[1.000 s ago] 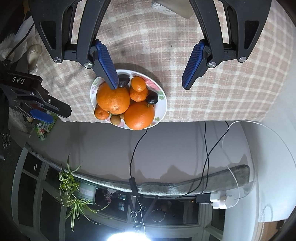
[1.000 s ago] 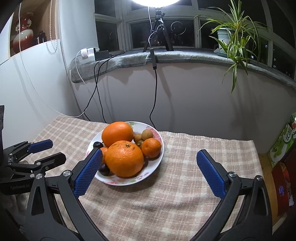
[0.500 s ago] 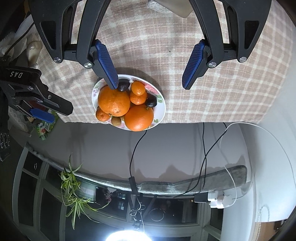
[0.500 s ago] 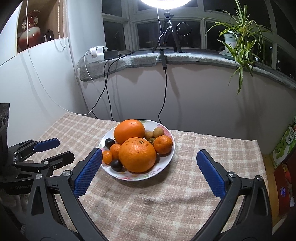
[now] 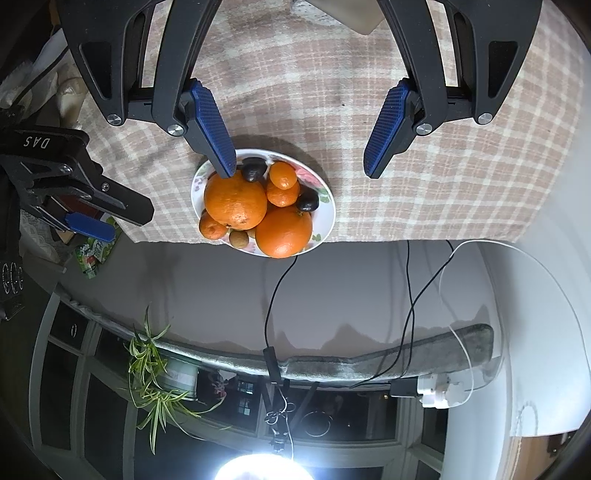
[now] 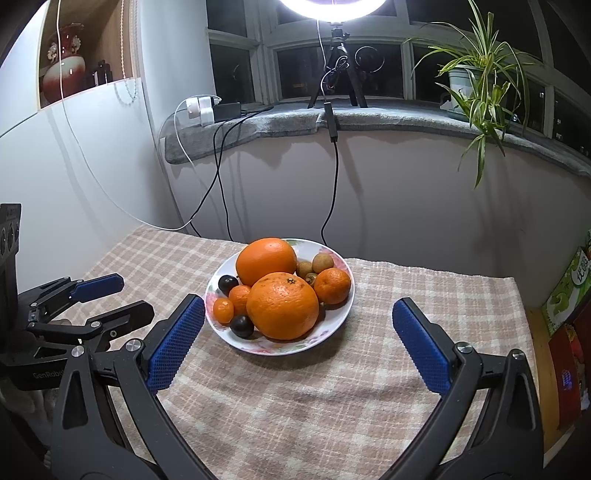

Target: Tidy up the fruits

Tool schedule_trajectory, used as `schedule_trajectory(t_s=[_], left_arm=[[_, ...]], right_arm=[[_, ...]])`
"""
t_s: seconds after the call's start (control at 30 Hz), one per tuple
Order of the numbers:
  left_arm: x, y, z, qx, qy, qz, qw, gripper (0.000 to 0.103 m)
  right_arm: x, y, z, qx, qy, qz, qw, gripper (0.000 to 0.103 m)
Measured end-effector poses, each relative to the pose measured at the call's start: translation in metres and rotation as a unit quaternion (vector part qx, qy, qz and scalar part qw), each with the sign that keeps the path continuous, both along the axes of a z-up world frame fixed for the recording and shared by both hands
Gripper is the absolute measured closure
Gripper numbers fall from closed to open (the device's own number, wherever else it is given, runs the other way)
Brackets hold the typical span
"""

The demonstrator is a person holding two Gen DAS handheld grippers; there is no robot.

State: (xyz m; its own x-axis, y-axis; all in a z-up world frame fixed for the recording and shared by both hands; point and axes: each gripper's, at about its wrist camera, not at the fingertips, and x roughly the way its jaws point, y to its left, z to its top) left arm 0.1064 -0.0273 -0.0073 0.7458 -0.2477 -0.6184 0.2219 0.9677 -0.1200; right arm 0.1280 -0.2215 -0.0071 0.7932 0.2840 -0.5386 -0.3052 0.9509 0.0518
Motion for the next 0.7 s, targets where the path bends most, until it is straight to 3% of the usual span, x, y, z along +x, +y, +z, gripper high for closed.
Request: schedule_trajectory(t_s=[0.7], left_arm=[[-0.0005,0.0019,0.0008,0.001,-0.007,-0.003,1.0000,0.031]], right_arm=[[0.0023,0.0005,-0.0065,-0.001,0.003,-0.001,1.000,0.000]])
